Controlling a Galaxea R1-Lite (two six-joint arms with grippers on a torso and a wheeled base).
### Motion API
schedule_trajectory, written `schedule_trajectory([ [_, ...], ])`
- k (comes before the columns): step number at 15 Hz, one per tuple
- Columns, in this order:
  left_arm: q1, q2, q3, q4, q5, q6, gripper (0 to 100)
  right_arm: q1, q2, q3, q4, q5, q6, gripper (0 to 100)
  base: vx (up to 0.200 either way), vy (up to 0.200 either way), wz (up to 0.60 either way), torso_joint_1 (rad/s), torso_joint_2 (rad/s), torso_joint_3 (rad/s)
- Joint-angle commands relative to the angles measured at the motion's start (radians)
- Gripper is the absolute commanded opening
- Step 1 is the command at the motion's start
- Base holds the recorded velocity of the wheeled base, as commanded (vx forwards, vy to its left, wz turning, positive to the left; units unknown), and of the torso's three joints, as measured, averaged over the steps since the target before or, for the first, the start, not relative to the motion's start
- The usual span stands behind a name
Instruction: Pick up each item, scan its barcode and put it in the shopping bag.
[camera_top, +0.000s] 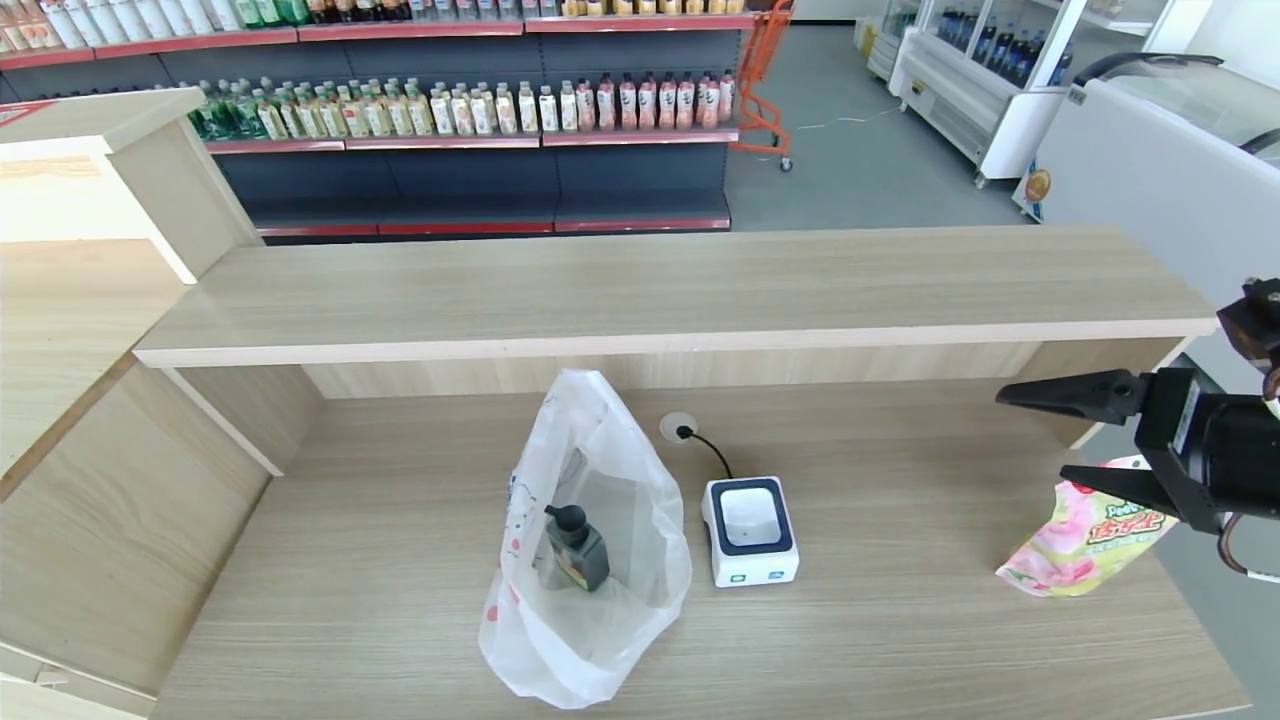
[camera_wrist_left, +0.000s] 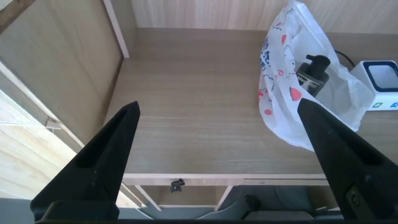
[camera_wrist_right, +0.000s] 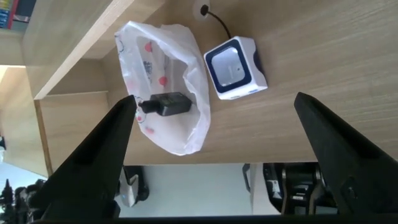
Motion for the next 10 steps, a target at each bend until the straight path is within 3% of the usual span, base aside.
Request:
schedule_trajectory([
  [1, 0.0, 0.0, 0.0, -0.001, 0.0, -0.001, 100, -0.003, -0.009, 0.0, 0.003, 0.001, 0.001, 100, -0.2, -0.2, 0.0, 0.007, 0.01, 0.002],
  [6, 0.0, 0.0, 0.0, -0.001, 0.0, 0.002, 100, -0.041, -0.02, 0.006, 0.032, -0.002, 0.027, 100, -0.2, -0.2, 0.0, 0.009, 0.0, 0.0],
  [9, 0.0, 0.0, 0.0, -0.001, 0.0, 0.004, 100, -0.052, -0.061, 0.017, 0.087, 0.0, 0.03, 100, 0.0, 0.0, 0.0, 0.0, 0.0, 0.0],
  [10, 0.0, 0.0, 0.0, 0.001, -0.001, 0.002, 100, -0.052, -0.066, 0.02, 0.089, 0.0, 0.03, 100, -0.2, 0.0, 0.0, 0.012, 0.0, 0.002],
])
